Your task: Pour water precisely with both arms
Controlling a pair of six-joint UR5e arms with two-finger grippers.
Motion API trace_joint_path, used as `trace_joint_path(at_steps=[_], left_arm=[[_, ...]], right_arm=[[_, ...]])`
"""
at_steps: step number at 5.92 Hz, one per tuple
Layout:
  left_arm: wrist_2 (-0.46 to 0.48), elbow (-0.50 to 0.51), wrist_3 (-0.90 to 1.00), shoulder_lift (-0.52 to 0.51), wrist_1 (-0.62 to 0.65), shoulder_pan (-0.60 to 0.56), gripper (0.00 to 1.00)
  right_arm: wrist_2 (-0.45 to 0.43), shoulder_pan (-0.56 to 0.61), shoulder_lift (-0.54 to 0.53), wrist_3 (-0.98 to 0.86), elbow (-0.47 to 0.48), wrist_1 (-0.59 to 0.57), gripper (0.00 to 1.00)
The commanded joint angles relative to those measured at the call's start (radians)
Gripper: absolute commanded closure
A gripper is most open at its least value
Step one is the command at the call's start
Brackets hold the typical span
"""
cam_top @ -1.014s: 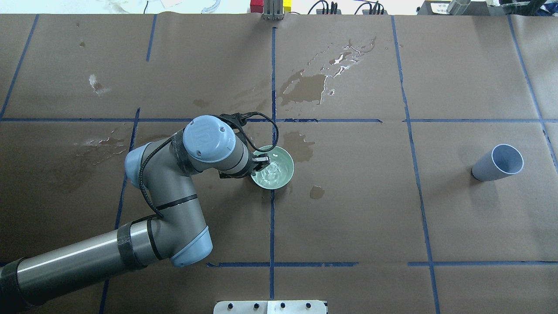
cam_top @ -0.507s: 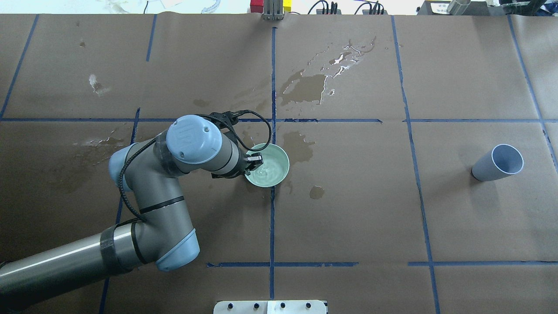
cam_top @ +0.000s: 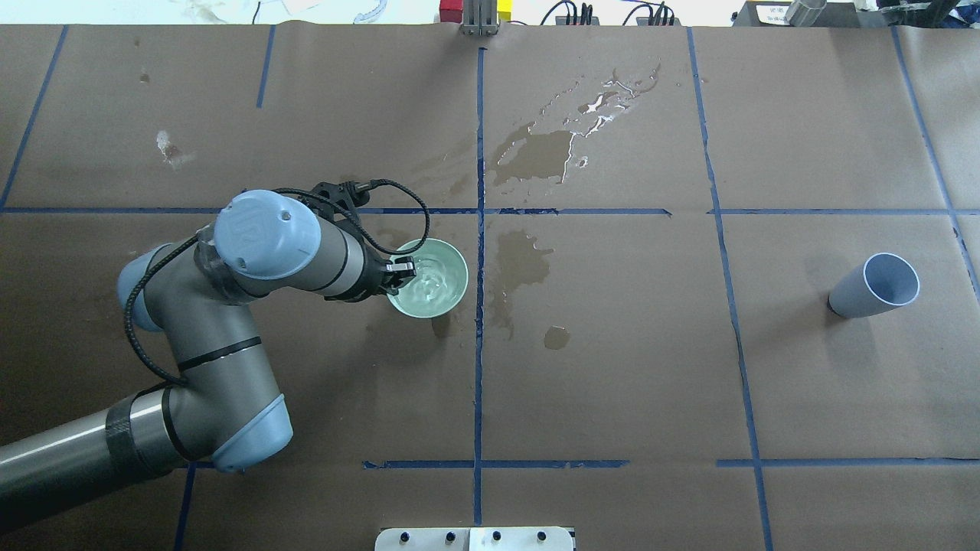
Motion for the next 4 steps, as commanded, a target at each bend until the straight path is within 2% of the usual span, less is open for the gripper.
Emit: trace_joint_path(at_steps=[1, 3, 4], left_arm=[[-0.010, -0.026, 0.085, 0.130, -0.121, -0.046, 1.00], [-0.133, -0.026, 0.179, 0.258, -0.232, -0.141, 1.00], [-0.160, -0.018, 0.251, 0.328, -0.294, -0.181, 1.00]], right_arm=[[-0.002, 0.000, -0.006, 0.000, 0.014, 0.000, 0.00], [-0.006, -0.002, -0.003, 0.005, 0.017, 0.000, 0.00], [-0.006, -0.002, -0.002, 0.008, 0.017, 0.000, 0.00]])
